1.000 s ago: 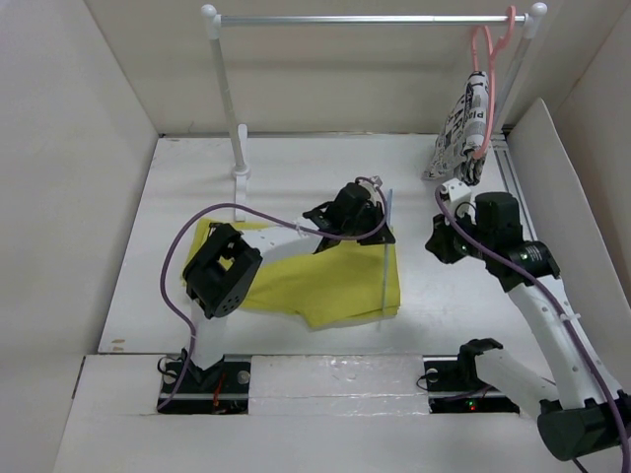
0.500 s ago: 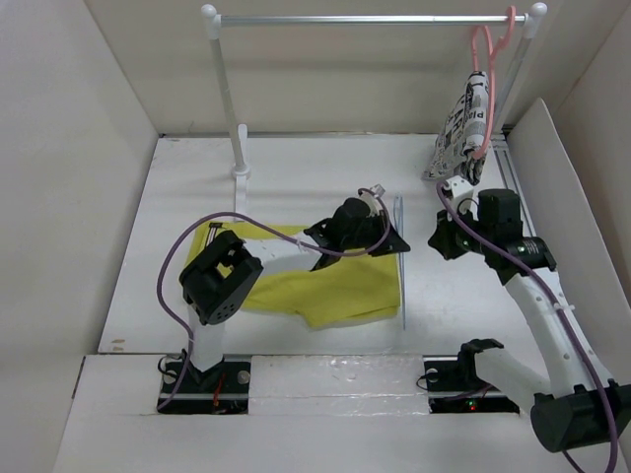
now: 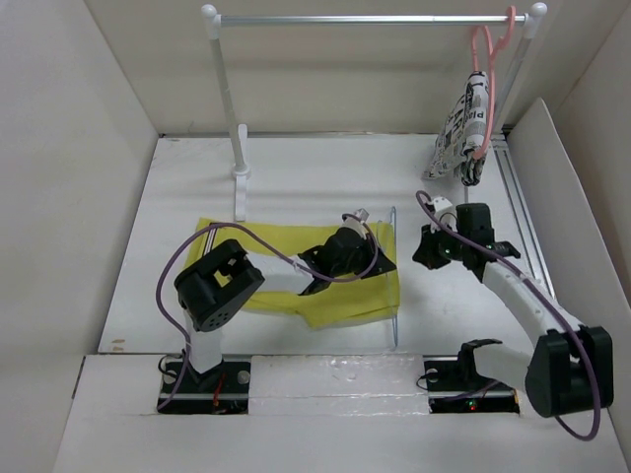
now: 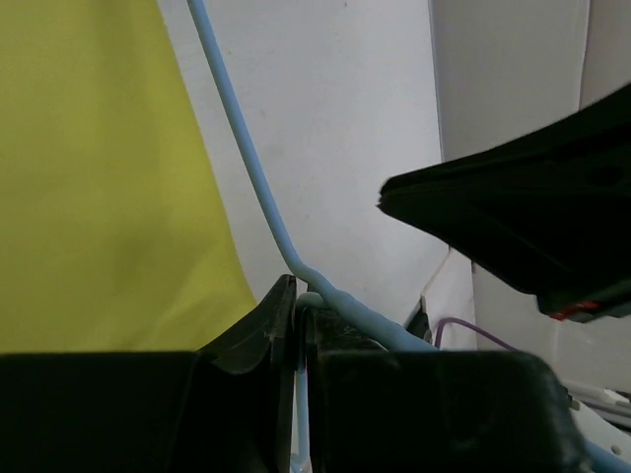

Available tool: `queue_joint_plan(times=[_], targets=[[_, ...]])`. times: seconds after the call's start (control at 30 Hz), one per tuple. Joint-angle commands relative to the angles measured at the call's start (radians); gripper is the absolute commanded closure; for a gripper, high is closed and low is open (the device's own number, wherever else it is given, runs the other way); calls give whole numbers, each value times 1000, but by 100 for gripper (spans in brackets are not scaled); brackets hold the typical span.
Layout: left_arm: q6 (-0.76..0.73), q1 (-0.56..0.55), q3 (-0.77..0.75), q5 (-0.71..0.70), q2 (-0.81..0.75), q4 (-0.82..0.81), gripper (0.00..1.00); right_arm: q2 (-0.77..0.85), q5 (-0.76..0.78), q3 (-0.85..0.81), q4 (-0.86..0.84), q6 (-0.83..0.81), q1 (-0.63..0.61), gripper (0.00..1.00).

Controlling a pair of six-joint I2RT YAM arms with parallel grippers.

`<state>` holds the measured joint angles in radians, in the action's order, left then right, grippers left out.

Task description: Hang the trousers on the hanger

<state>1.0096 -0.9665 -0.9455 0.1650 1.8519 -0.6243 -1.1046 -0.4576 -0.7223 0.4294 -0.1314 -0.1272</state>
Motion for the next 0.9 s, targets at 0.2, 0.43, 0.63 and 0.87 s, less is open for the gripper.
queue_joint_plan(times=[0.2, 0.43, 0.63, 0.87], targets=[[24, -28, 28, -107, -17, 35, 100, -230, -36, 32, -395, 33, -55, 73], [30, -40, 10, -133, 3, 69, 100, -345, -20, 26, -420, 49, -86, 57], [24, -40, 13, -130, 6, 78, 100, -360, -35, 82, -474, 84, -114, 49], [11, -40, 7, -142, 12, 103, 100, -363, -38, 141, -517, 113, -132, 60]])
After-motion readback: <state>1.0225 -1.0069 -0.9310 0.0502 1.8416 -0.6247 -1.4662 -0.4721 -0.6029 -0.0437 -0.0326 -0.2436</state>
